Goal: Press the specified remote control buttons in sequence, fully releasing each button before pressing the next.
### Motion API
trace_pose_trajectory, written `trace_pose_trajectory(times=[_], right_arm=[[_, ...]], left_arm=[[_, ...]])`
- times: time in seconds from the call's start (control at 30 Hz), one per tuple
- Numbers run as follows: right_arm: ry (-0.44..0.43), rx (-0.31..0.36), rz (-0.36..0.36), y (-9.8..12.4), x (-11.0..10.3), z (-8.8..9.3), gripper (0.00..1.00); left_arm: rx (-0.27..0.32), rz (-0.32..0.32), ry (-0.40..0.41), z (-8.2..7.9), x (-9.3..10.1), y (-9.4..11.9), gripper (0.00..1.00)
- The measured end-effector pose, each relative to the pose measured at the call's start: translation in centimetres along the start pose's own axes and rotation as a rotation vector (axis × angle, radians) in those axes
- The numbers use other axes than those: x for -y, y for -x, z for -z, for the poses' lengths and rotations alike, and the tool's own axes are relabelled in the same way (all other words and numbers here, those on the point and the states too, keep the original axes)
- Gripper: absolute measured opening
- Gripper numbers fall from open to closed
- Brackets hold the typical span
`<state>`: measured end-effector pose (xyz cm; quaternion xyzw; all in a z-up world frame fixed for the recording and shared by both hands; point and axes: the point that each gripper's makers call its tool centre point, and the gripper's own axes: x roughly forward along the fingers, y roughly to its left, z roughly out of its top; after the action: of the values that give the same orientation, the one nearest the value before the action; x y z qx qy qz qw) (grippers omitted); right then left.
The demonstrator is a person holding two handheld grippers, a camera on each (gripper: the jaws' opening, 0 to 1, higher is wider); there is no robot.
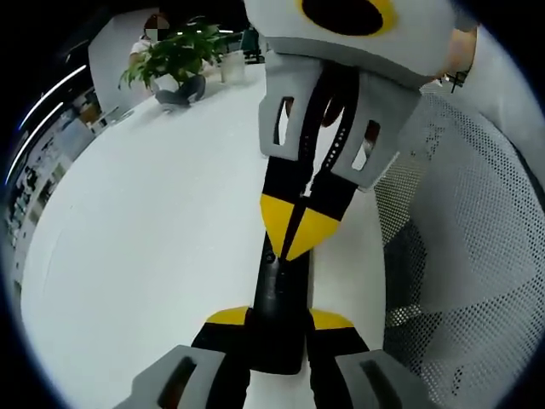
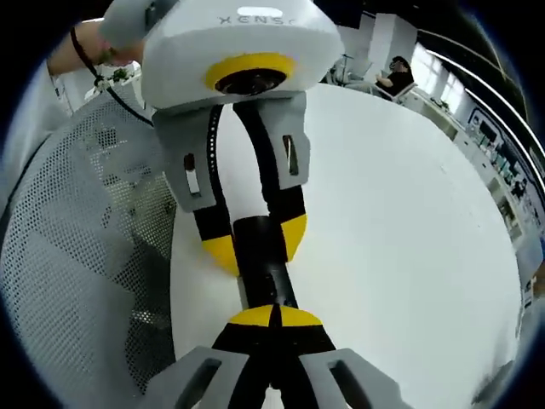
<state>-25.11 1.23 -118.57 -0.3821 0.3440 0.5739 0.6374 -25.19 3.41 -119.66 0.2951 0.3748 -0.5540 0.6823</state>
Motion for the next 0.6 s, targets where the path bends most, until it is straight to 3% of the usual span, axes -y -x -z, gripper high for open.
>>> trace_pose_trajectory(times=[0.33,0.47,0.53,0.6], right_arm=[[-0.015,-0.015,-0.001,-0.05,0.22,0.01,0.00],[-0.220,0.065,-0.050,0.21,0.30,-0.10,0.00],[-0.275,0.080,-0.067,0.25,0.38,-0.05,0.00],[-0.252,0.062,-0.045,0.26,0.80,0.13,0.00]], left_arm=[[0.005,0.002,-0.002,-0.02,-0.04,-0.03,0.23],[0.010,0.005,-0.012,0.00,-0.04,-0.01,0.23],[0.019,0.006,-0.012,0.03,-0.03,0.01,0.23],[0.024,0.005,-0.011,0.03,-0.03,0.01,0.23]])
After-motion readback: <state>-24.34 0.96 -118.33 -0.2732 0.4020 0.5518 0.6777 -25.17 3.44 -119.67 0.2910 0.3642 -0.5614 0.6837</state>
